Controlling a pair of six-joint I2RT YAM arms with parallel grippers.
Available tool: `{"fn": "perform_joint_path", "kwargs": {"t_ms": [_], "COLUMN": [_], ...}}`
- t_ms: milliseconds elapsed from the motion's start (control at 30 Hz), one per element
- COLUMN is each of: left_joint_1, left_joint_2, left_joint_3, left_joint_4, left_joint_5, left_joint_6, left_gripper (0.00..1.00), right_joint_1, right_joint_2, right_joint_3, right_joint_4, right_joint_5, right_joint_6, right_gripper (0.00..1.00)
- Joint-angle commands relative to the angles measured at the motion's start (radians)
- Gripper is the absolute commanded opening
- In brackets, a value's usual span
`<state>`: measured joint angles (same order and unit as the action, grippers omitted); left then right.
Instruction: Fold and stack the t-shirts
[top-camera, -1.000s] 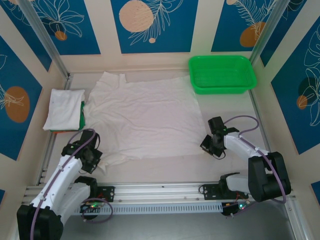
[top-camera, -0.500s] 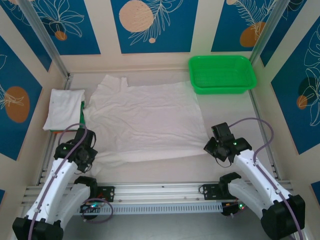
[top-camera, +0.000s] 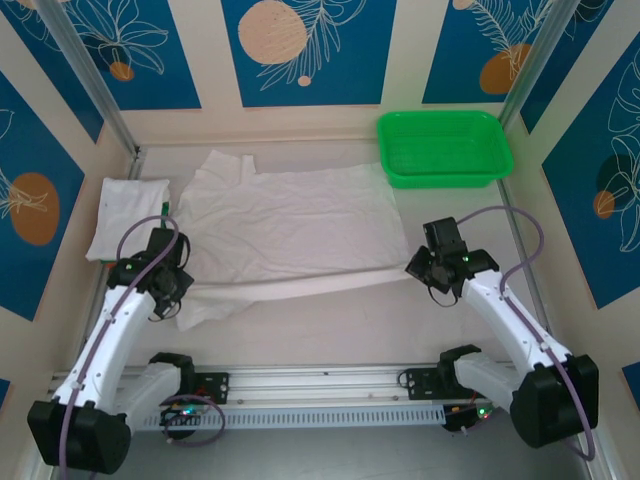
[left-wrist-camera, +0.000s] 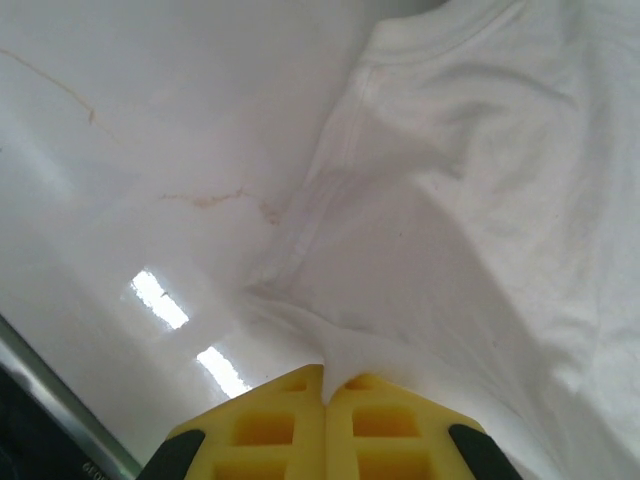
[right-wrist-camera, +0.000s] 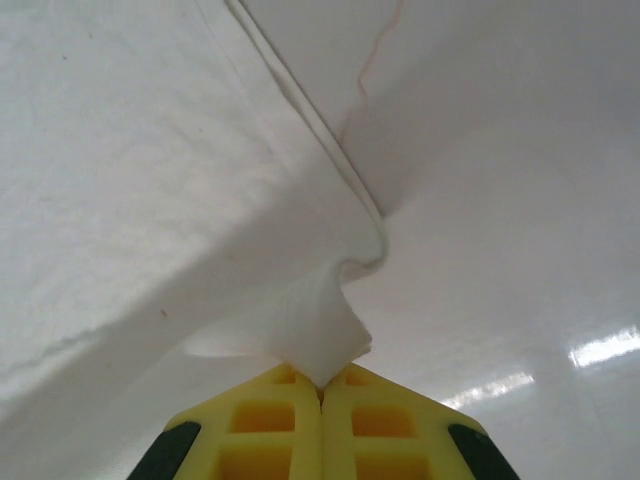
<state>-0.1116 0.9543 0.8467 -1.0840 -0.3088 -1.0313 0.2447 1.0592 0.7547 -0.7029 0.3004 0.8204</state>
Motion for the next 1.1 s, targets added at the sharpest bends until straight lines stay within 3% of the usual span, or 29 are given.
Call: {"fn": "perform_joint_path", "kwargs": {"t_ms": [0, 667, 1067], "left_joint_1": [0.037, 0.112, 0.117], "left_joint_2": [0.058, 0.372, 0.495], "left_joint_3": [0.041, 0.213, 0.338], "left_joint_4": [0.091, 0.285, 0.325], "left_joint_5": [0.0, 0.007, 0.004], "left_joint_6": [0.099, 0.26, 0.319], "left_gripper": [0.0, 0.0, 0.0], "right_joint_1": [-0.025, -0.069, -0.101], "right_joint_2": [0.065, 0.459, 0.539], "right_joint_3": [0.068, 0.352, 0.428], "right_joint_4": [0.069, 0.199, 0.214], "right_joint_5": [-0.014, -0.071, -0.063], "right_joint_6": [-0.07, -0.203, -0.225], "right_gripper": [0.0, 0.0, 0.0]}}
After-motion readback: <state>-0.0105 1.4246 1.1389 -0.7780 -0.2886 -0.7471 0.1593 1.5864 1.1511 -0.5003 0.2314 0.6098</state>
